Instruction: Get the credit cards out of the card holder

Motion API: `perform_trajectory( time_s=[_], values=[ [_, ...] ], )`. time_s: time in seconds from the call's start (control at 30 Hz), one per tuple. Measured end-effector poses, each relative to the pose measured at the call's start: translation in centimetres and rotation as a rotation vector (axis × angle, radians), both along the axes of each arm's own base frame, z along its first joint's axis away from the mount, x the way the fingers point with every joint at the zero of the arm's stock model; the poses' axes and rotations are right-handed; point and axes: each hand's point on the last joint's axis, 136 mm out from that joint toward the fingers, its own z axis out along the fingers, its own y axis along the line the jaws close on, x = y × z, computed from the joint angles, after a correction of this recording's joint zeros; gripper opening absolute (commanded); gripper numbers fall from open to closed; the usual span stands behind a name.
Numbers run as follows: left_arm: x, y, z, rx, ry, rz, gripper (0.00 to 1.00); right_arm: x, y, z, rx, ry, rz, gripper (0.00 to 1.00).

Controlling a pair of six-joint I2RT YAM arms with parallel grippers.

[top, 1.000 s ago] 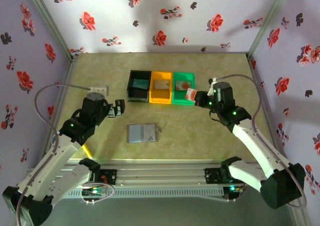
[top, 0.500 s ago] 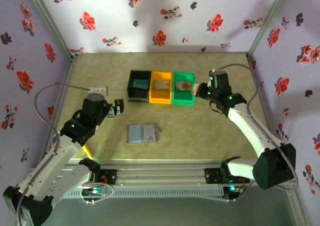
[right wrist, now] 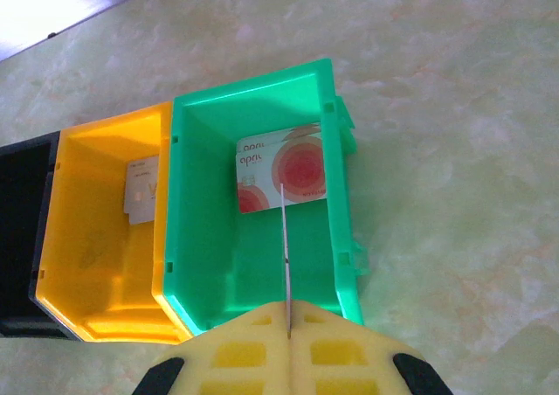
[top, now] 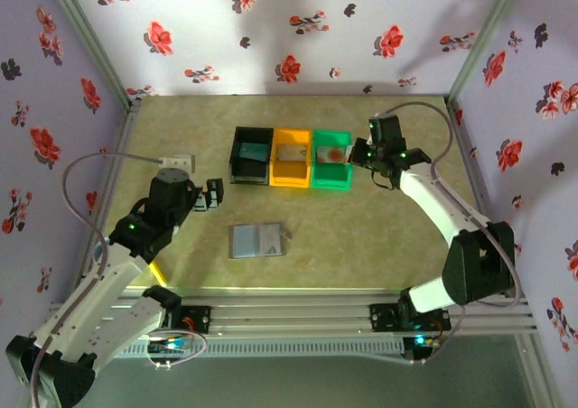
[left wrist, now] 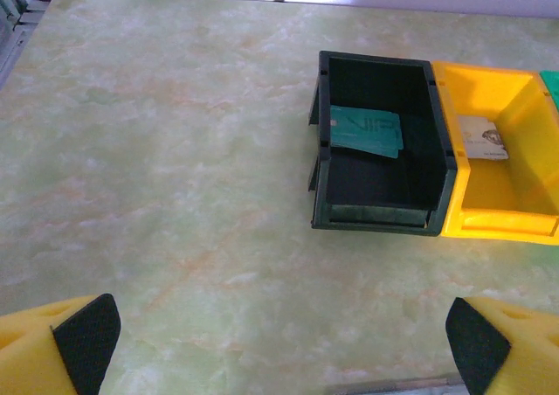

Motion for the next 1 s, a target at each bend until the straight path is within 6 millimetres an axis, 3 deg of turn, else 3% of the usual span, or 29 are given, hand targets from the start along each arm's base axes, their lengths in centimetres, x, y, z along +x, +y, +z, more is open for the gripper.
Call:
perform_trajectory(
  time_s=[0.73, 1.0],
  values=[
    [0.1, 0.0, -0.2, 0.003, 0.005, 0.001, 1.00, 5.3, 4.3, -2.7, 0.089, 0.038, 0.108, 0.00],
    [0.2, 0.0, -0.4, 0.008, 0.014, 0.002, 1.00, 6.3, 5.1, -4.8, 0.092, 0.080, 0.136, 0.00]
  ],
)
